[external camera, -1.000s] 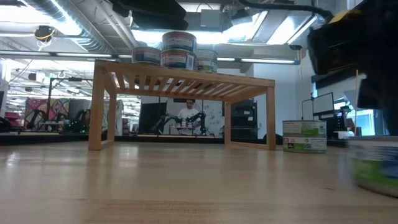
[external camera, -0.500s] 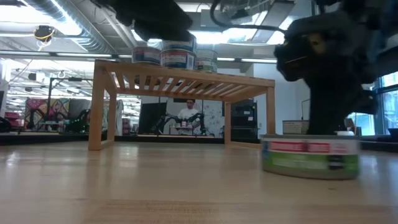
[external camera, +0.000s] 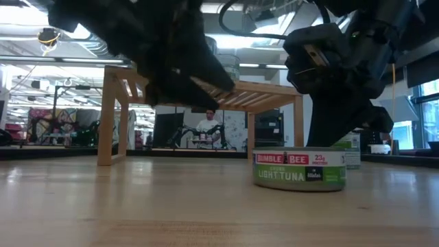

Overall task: Stack canned seafood by type on shelf
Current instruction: Put the green tuna can on the shelf aligned with the other green tuna can

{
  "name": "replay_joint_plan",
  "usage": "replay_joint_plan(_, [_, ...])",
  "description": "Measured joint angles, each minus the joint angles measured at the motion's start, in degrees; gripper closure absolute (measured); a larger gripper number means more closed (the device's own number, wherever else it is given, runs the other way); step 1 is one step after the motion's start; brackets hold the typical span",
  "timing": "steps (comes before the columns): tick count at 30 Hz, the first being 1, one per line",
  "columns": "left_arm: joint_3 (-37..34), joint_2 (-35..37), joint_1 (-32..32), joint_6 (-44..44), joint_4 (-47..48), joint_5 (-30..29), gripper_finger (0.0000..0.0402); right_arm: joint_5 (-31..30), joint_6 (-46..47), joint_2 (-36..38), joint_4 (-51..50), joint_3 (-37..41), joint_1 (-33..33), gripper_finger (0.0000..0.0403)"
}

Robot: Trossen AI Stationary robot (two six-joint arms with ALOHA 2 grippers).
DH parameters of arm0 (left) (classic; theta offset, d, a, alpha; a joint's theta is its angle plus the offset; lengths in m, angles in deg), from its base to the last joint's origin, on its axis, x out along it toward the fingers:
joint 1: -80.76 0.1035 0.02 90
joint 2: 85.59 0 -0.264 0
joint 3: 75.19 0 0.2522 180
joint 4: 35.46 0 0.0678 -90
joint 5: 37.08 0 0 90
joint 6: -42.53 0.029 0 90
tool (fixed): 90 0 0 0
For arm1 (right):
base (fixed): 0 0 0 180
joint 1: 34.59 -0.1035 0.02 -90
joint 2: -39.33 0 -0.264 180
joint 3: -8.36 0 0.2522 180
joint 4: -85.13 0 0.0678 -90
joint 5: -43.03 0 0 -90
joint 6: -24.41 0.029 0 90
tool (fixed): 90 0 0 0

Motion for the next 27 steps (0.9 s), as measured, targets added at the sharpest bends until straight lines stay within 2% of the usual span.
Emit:
replay_joint_plan(10, [0.0,-3.6,-0.3,-11.2,-0.9,2.0,0.0165,-0.7,-0.1,-1.3,-0.4,0.0,0.0,0.0400])
replay_joint_plan(27, [0.0,-5.4,-1.4,-15.5,-4.0,2.6,0.0165,-0.4,-1.3,-1.9,-5.3,0.4,-0.2,0.0400])
